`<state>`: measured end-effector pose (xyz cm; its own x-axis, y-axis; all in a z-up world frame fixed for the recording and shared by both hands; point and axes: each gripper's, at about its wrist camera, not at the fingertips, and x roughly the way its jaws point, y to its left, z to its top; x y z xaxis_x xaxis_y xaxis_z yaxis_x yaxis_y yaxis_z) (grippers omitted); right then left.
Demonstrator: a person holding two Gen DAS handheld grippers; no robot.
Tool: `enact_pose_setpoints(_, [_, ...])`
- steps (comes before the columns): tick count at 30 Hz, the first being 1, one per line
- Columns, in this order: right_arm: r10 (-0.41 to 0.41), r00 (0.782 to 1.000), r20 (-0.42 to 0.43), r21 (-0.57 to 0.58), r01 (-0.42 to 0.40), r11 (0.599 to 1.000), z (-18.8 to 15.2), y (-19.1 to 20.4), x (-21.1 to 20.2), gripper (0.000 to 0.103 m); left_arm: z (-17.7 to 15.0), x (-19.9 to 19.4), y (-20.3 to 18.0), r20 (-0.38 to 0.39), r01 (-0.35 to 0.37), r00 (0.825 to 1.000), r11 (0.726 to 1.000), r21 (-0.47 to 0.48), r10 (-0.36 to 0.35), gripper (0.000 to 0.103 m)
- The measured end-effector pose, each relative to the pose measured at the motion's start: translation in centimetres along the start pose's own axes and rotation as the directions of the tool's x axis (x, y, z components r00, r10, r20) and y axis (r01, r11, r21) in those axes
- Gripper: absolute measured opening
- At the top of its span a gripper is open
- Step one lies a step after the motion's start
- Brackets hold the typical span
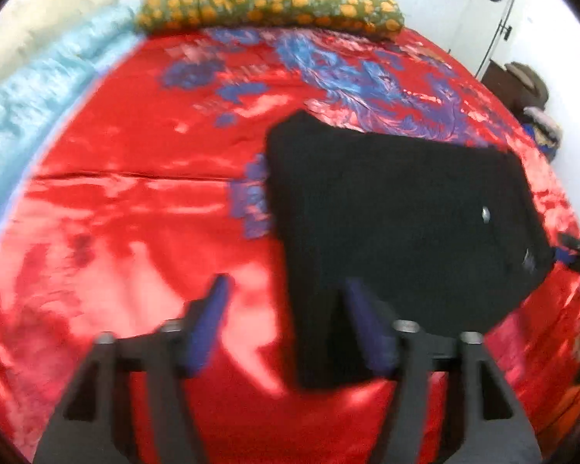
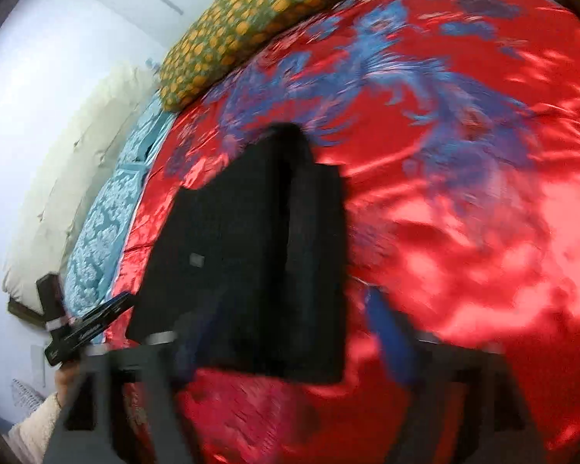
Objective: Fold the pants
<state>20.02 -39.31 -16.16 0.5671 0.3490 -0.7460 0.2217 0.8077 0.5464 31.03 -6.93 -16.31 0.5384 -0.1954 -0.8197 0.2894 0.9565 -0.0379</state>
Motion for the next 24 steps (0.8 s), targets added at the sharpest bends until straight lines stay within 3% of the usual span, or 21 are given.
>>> enact_pose_setpoints(2, [-0.045, 0.998, 0.049, -0.039, 0.047, 0.998, -1.8, 0.2, -2.7, 0.103, -1.1, -2.3, -0.7, 0.058, -0.072, 0.996, 0.996, 0.046, 0.069, 0.093])
enact_pose_setpoints(4, [-0.094, 0.992, 0.084, -0.094, 0.102, 0.990, -3.3, 1.4, -4.9, 0.103, -2.2, -5.5, -2.1, 0.143, -0.157, 0.979, 0.984, 0.085, 0.144, 0.097])
enact_pose_setpoints(7, [-0.250, 0.953, 0.172, -0.174, 0.279, 0.944, -6.1, 5.1, -7.7, 0.103, -2.7, -9.4, -4.4, 0.211, -0.229, 0.955, 0.970, 0.086, 0.207, 0.100])
enact_pose_setpoints(12, [-0.332, 0.890, 0.312, -0.214, 0.406, 0.888, -10.1, 12.2, -11.7, 0.103, -3.3, -14.6, -6.8, 0.178, -0.224, 0.961, 0.974, 0.037, 0.214, 0.100])
enact_pose_setpoints(13, [-0.347, 0.872, 0.346, -0.214, 0.433, 0.876, -11.1, 13.9, -12.7, 0.103, -3.8, -15.7, -7.2, 0.171, -0.216, 0.963, 0.976, 0.027, 0.208, 0.100])
enact_pose_setpoints(15, [-0.355, 0.856, 0.375, -0.208, 0.451, 0.868, -12.9, 16.1, -14.0, 0.103, -4.8, -17.3, -7.6, 0.145, -0.170, 0.976, 0.985, 0.021, 0.165, 0.100])
enact_pose_setpoints(17, [-0.349, 0.859, 0.374, -0.227, 0.450, 0.864, -14.5, 17.8, -14.7, 0.103, -5.9, -19.1, -7.9, 0.115, -0.114, 0.987, 0.993, 0.012, 0.112, 0.100])
enact_pose_setpoints(21, [-0.360, 0.857, 0.368, -0.288, 0.473, 0.832, -17.5, 20.2, -15.6, 0.103, -7.6, -21.4, -8.1, 0.097, -0.052, 0.994, 0.998, -0.034, 0.056, 0.100])
enact_pose_setpoints(24, [-0.378, 0.845, 0.377, -0.291, 0.496, 0.818, -19.2, 20.9, -16.5, 0.103, -8.5, -22.4, -8.3, 0.099, -0.077, 0.992, 0.996, -0.039, 0.080, 0.100])
